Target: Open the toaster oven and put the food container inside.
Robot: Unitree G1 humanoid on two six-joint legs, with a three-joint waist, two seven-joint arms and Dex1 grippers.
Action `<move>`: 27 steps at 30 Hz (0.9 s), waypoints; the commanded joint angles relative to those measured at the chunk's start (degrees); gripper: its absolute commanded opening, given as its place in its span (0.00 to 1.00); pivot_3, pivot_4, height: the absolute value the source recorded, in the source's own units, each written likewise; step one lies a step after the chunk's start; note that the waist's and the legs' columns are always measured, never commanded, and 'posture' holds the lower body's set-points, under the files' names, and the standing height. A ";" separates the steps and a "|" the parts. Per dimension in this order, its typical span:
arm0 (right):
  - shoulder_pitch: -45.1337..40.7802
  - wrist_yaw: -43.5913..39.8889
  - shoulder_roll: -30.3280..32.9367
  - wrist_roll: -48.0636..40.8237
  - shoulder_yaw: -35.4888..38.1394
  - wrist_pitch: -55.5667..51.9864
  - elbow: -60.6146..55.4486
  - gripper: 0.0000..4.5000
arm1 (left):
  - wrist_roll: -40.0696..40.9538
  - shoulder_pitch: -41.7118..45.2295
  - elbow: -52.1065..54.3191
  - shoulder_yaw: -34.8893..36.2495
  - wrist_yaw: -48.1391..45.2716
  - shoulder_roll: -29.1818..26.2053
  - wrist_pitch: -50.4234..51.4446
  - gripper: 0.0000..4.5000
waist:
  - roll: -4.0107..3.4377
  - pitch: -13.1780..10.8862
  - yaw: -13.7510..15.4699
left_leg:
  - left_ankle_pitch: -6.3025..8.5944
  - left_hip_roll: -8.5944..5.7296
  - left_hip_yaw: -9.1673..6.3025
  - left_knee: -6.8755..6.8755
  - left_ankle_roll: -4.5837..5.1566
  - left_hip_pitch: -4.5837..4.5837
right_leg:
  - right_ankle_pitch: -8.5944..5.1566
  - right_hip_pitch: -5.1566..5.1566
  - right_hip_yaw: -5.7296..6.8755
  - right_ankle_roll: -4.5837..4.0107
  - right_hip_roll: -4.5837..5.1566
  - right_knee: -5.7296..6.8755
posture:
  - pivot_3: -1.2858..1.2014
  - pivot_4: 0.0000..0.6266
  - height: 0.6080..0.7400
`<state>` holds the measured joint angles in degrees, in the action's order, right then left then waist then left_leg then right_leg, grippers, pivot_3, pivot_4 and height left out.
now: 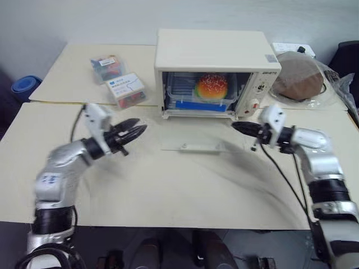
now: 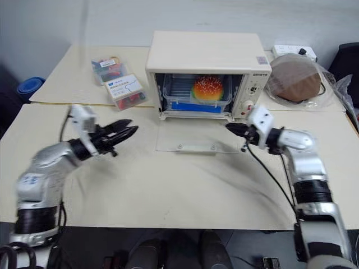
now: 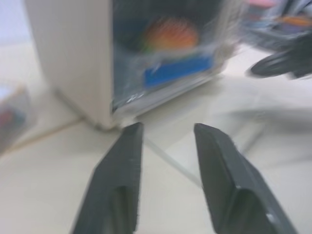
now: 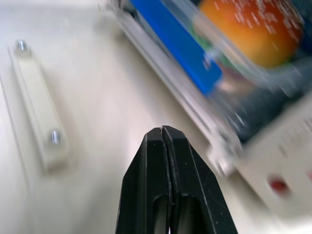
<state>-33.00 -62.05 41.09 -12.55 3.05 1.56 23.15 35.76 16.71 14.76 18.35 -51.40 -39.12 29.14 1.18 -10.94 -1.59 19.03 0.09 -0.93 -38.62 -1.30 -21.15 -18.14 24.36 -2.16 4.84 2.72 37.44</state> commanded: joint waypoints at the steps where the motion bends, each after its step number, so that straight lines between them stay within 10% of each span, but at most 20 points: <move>1: 1.30 -2.74 1.36 -0.35 1.14 3.18 4.21 0.00 | 3.45 -5.91 0.65 2.81 -11.52 -5.18 -2.13 0.70 | 0.00 0.00 -0.11 | 0.02 0.01 0.00 0.03 0.05 0.01 | -0.01 0.00 0.00 -0.02 -0.01 0.00 | 0.52 0.24 1.00; 6: 0.98 -3.04 -2.30 1.57 -1.32 7.37 10.32 0.00 | 6.63 -9.71 0.49 1.54 -16.75 -6.28 -0.86 1.00 | -0.03 -0.02 -0.19 | 0.10 0.04 0.06 0.10 0.22 0.00 | -0.02 0.09 -0.06 -0.04 -0.03 0.04 | 0.52 0.24 1.00; 27: -2.76 -2.23 -15.80 -18.79 10.90 8.81 2.66 0.00 | 5.46 -4.37 0.73 4.74 8.07 6.50 -4.47 1.00 | -0.03 -0.02 -0.30 | 0.01 0.08 0.02 -0.07 0.00 -0.06 | -0.01 0.14 -0.03 -0.02 -0.08 0.21 | 0.52 0.24 1.00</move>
<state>-33.69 -65.55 25.40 -27.96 11.60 10.97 29.48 43.60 12.59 13.22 22.42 -43.69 -32.44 28.65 1.15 -10.96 -1.89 19.03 0.16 -0.89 -38.69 -1.32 -21.21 -18.15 24.51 -2.20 4.81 2.65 37.65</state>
